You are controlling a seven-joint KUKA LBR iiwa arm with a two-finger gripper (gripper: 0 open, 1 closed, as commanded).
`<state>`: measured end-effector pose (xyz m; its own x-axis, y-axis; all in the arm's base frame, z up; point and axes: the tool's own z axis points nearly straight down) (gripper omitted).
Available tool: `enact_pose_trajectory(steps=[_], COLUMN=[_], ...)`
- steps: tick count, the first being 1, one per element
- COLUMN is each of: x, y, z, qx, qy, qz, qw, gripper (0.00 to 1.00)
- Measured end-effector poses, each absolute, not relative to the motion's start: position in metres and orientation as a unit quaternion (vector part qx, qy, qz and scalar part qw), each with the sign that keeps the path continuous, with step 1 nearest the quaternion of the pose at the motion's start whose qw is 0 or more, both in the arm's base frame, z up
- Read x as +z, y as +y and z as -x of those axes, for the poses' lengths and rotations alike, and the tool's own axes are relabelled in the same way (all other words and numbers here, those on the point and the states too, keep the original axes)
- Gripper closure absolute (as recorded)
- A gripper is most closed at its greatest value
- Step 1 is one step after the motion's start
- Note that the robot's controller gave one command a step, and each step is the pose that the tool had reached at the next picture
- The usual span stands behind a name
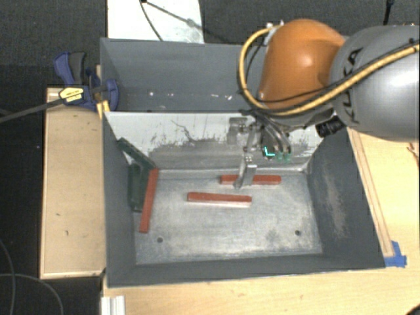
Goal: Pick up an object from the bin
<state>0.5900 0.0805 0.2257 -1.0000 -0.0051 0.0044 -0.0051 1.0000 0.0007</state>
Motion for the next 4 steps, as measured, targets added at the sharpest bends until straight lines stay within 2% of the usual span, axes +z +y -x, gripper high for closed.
enact_pose_trajectory(steps=[1,2,3,4], x=[0.091,0.07,0.074,0.223], y=[0.026,0.037,0.037,0.064], z=[-0.56,-0.574,-0.576,-0.571], qx=[0.0,-0.001,-0.001,0.0], qy=[-0.999,-0.999,-0.999,-0.996], qz=[-0.042,0.032,0.033,-0.093], qw=[0.003,-0.002,-0.004,-0.005], gripper=[0.0,0.0,1.0,1.0])
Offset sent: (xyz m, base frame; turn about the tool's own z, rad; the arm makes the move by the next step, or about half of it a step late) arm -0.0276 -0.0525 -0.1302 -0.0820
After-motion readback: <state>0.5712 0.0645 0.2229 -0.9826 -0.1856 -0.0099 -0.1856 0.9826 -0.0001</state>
